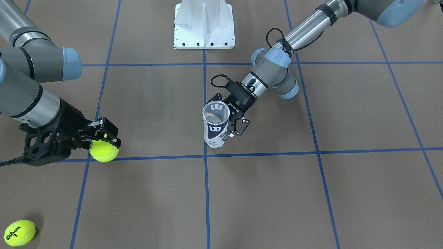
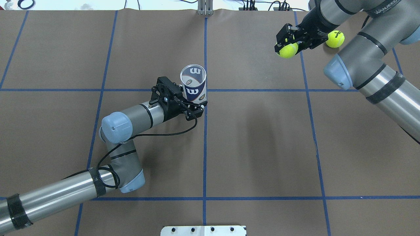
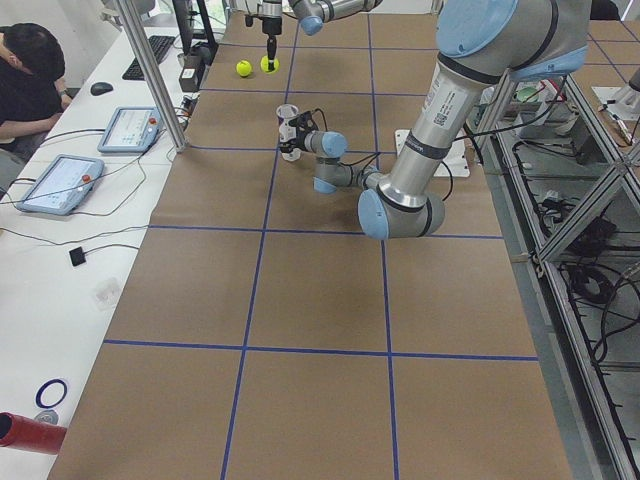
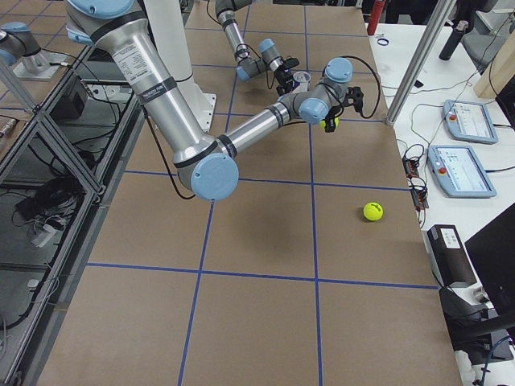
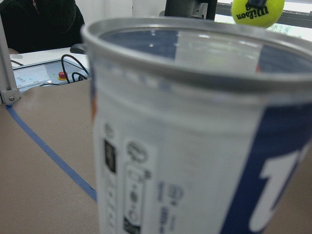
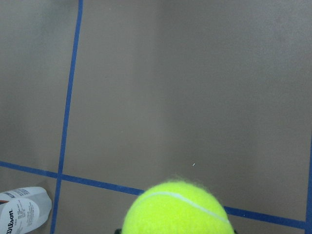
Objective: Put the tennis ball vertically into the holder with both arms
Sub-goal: 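Carry the ball with the right gripper toward the can held by the left gripper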
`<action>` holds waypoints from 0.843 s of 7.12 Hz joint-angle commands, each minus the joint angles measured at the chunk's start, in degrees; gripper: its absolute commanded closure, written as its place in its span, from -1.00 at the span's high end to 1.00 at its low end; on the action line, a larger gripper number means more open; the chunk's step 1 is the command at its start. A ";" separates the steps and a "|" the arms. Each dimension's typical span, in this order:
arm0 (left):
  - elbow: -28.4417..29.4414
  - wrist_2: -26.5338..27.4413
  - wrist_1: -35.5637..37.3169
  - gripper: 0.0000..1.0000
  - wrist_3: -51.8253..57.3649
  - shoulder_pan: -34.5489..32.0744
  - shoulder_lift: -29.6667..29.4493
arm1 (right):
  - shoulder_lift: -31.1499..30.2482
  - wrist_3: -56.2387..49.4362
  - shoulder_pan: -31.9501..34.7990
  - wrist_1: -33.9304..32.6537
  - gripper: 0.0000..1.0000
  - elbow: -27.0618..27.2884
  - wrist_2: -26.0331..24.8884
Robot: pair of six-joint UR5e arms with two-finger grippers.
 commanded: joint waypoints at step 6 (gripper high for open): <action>1.03 0.07 0.00 0.98 0.07 -0.02 -0.14 | 4.51 12.25 -4.07 -0.26 -1.00 5.69 -0.02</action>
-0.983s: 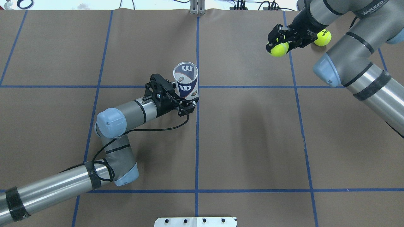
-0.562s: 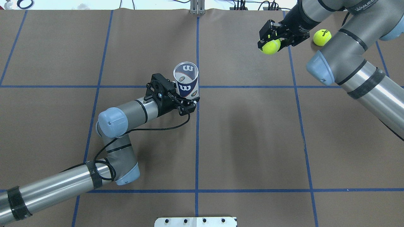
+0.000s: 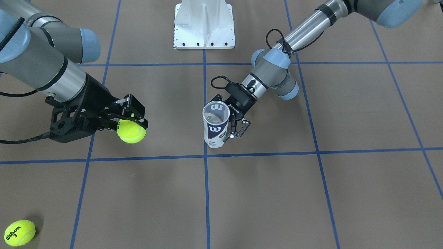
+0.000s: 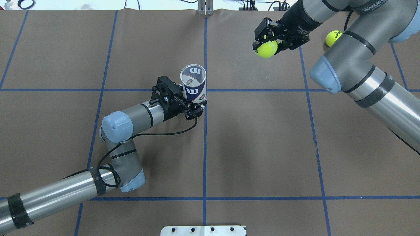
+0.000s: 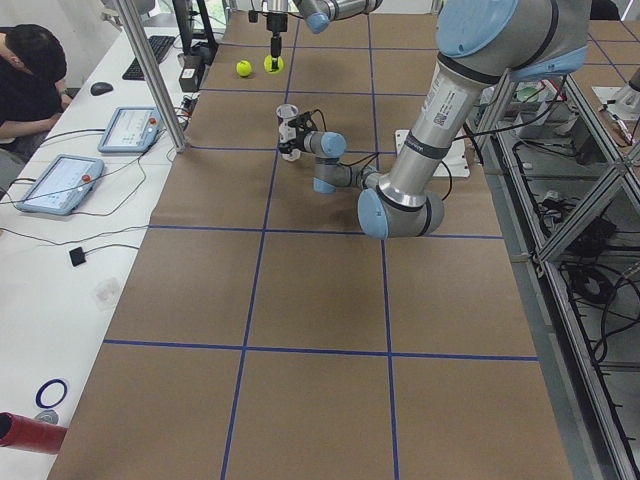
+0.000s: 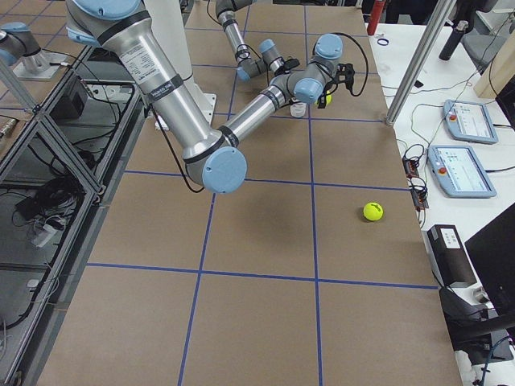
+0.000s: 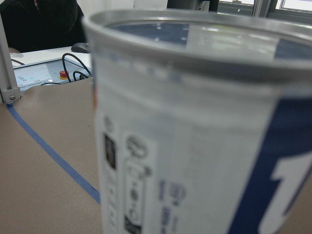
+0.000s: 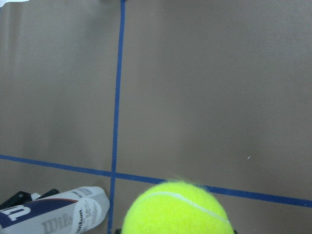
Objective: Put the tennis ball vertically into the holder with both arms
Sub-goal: 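Carry the ball with the right gripper toward the can held by the left gripper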
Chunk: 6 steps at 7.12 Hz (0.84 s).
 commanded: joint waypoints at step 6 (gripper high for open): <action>0.63 0.00 0.00 0.96 -0.09 0.08 -0.26 | 5.84 2.44 -3.00 -0.27 -1.00 0.16 -0.79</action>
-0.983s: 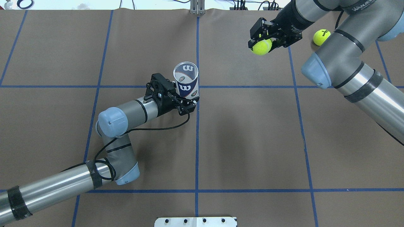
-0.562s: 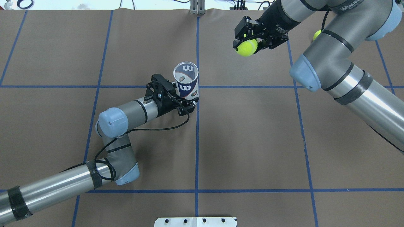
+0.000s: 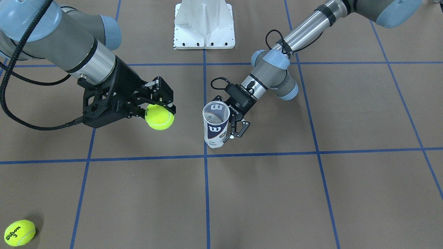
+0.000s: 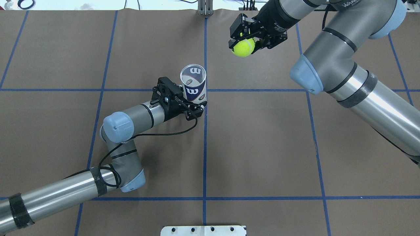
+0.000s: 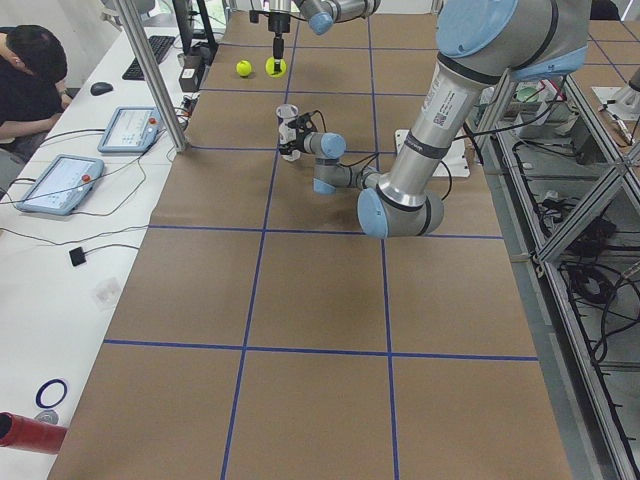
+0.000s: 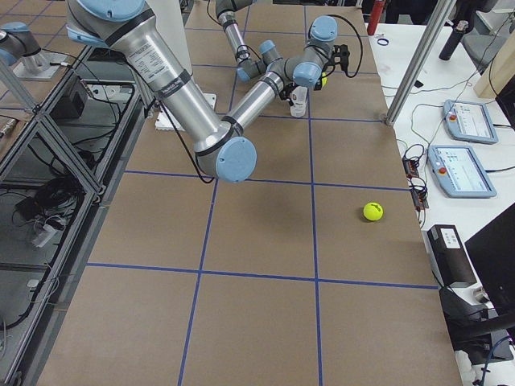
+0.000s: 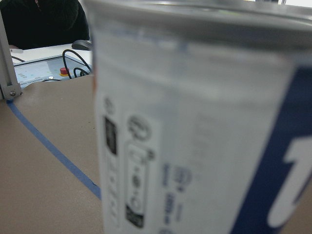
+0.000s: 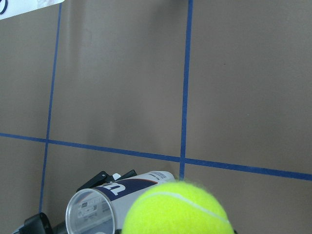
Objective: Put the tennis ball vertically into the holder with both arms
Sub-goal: 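Carry the ball with the right gripper toward the can held by the left gripper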
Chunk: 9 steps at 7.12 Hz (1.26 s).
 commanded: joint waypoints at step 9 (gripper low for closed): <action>-0.05 0.00 -0.09 0.44 0.08 -0.09 -0.18 | 9.74 3.28 -8.43 -0.62 -1.00 -5.95 -10.61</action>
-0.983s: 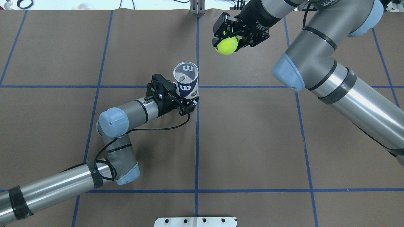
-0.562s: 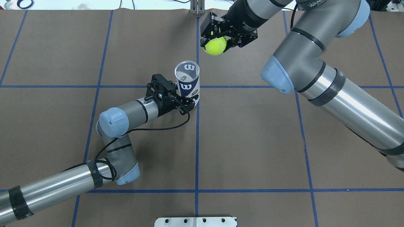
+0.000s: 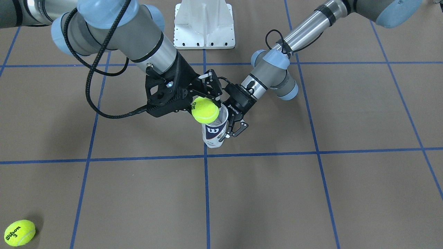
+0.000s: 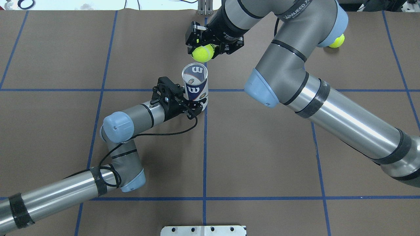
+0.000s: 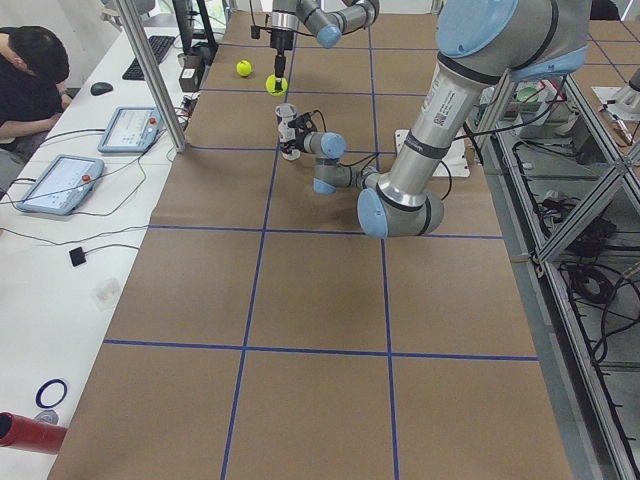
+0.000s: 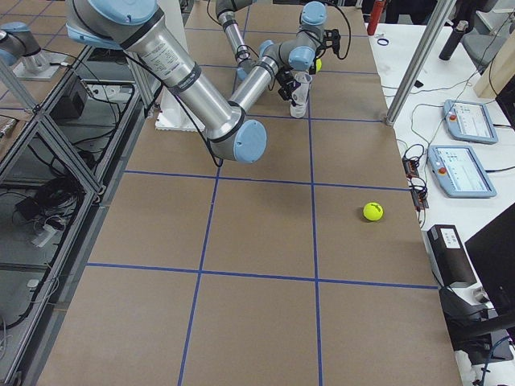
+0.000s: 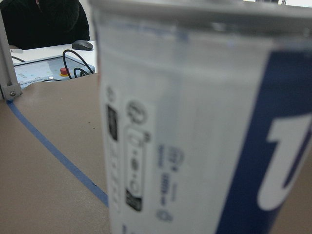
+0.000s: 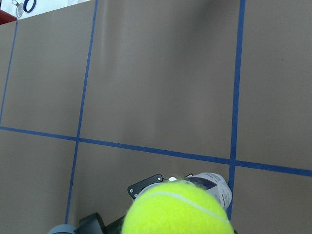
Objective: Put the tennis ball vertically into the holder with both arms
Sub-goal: 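Carry the ball with the right gripper toward the can held by the left gripper, then lower the ball with the right gripper onto the can's open top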
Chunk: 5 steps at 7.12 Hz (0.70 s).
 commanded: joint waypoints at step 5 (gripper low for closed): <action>-0.09 0.00 0.00 0.43 0.10 -0.30 -0.27 | 0.73 0.08 -2.50 -0.26 -1.00 -1.53 -2.89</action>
